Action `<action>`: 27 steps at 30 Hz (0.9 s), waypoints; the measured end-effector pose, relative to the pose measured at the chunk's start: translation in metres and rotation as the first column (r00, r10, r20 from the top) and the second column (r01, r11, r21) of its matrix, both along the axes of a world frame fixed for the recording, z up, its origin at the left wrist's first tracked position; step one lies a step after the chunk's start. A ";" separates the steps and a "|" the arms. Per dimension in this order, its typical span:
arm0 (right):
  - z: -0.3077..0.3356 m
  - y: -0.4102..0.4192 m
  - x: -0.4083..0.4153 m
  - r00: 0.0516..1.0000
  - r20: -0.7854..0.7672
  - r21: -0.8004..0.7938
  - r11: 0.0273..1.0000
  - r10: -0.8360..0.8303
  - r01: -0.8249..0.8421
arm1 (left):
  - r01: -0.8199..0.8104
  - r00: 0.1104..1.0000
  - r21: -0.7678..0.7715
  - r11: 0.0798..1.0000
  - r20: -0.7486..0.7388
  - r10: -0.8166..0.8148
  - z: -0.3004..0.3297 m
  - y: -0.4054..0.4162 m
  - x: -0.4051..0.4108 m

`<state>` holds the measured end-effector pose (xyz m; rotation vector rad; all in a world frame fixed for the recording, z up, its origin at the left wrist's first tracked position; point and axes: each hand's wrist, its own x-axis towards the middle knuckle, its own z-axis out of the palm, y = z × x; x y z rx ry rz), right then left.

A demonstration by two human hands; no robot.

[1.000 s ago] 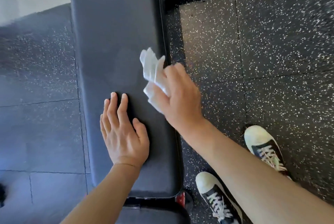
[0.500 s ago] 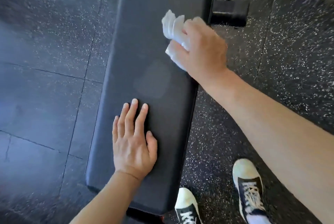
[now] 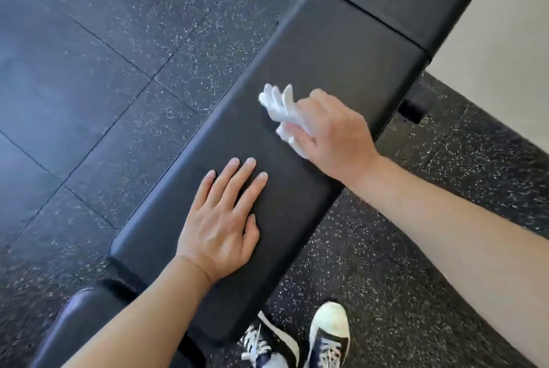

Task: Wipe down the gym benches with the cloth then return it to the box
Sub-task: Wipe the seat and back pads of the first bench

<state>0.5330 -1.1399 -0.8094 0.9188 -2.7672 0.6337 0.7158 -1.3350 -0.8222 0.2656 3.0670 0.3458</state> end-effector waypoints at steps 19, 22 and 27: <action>0.018 -0.145 0.017 0.953 0.119 0.067 0.955 0.280 -0.289 | -0.033 0.999 0.109 0.993 0.028 0.030 -0.001 -0.006 0.001; 0.015 -0.119 -0.033 0.870 0.003 0.182 0.855 0.494 -0.486 | -0.027 0.999 0.105 0.994 0.029 0.024 0.002 -0.004 0.002; 0.005 -0.095 -0.156 0.997 0.065 0.270 0.962 0.028 -0.045 | -0.259 0.966 0.125 0.958 0.037 0.256 0.007 -0.006 0.011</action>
